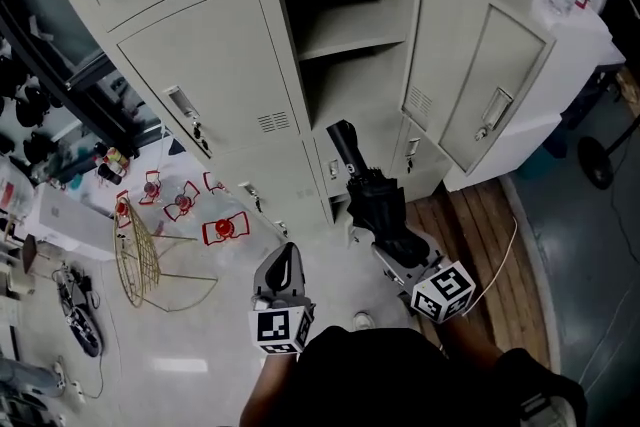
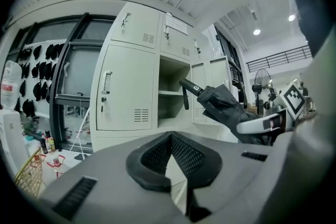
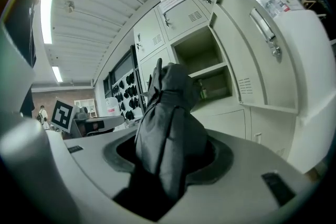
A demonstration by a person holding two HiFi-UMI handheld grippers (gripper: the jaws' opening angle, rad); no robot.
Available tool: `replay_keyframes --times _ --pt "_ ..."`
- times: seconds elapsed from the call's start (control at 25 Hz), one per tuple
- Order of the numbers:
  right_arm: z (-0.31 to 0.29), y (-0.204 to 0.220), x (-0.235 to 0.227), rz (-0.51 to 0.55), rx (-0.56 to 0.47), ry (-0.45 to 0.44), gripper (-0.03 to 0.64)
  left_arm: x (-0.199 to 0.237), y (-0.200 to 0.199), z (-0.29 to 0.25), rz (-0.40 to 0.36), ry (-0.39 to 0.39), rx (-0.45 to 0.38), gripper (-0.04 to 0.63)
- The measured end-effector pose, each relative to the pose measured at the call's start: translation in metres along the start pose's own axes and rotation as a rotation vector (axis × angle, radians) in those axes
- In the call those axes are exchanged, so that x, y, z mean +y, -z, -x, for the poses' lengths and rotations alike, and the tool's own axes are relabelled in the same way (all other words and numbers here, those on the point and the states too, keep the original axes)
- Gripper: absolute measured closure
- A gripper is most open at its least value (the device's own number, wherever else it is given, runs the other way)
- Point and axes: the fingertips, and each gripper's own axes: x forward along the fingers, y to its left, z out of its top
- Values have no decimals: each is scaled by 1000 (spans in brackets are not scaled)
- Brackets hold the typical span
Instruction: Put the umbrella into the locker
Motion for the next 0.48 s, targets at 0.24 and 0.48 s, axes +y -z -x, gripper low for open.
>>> replay_keyframes --times 0.24,0.48 --pt "-15 -3 -17 -11 3 -5 387 5 1 -22 -27 -11 12 597" --pt "-39 -5 -28 -15 11 -9 387 12 -6 -42 -85 12 2 597"
